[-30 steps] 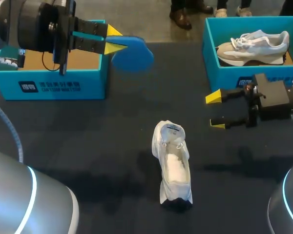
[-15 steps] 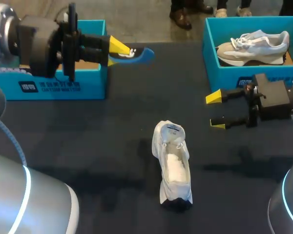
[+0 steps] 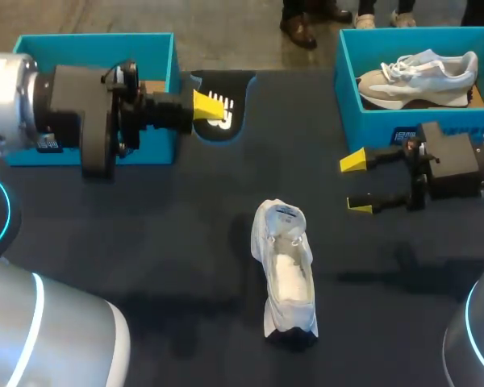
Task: Take the shoe out of the shoebox, open the shoe tongue, remove and reinsert the insole, then place the shoe into the shoebox
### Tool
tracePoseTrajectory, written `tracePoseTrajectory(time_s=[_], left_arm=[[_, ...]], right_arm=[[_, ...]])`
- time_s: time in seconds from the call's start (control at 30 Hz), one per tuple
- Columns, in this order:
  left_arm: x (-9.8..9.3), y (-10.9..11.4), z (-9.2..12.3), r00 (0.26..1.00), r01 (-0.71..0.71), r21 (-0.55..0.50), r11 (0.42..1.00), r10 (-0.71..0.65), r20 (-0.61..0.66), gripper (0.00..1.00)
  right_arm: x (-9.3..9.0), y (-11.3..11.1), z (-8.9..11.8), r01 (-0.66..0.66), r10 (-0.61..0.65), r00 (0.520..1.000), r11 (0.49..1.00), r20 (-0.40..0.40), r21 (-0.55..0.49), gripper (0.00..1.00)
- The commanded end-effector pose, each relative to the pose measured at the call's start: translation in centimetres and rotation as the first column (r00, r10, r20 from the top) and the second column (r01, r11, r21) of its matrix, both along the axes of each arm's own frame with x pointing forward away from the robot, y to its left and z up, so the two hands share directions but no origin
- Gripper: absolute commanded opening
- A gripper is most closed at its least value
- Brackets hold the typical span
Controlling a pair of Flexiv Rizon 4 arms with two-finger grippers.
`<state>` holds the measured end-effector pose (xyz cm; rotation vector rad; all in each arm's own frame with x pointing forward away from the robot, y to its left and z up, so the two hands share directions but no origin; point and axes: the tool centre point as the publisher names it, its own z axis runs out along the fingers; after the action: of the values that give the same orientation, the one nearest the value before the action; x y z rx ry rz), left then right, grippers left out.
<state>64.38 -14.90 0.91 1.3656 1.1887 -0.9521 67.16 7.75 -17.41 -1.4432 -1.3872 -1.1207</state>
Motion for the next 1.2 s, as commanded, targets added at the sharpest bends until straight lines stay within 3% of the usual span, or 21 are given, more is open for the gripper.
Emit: tracePoseTrajectory(time_s=[0.03,0.27,0.57,0.87,1.2], left_arm=[[-0.7,0.2,-0.6,1.0,-0.027,-0.019,0.999,0.027,0.007,0.0],[-0.7,0.2,-0.6,1.0,-0.027,-0.019,0.999,0.027,0.007,0.0],[1.1,0.9,-6.4,0.994,-0.012,-0.067,0.998,0.019,0.106,0.0],[3.3,1.2,-10.0,0.976,0.022,-0.102,0.995,0.001,0.218,0.0],[4.6,0.2,-13.9,0.95,-0.005,-0.072,0.997,0.027,0.311,0.0]], right_arm=[[0.0,0.1,0.0,0.002,-0.002,1.0,1.0,-0.001,-0.003,1.0],[0.0,0.1,0.0,0.002,-0.002,1.0,1.0,-0.001,-0.003,1.0],[0.0,0.1,0.0,0.002,-0.002,1.0,1.0,-0.001,-0.003,1.0],[0.0,0.1,0.0,0.002,-0.002,1.0,1.0,-0.001,-0.003,1.0],[0.0,0.1,0.0,0.002,-0.002,1.0,1.0,-0.001,-0.003,1.0]])
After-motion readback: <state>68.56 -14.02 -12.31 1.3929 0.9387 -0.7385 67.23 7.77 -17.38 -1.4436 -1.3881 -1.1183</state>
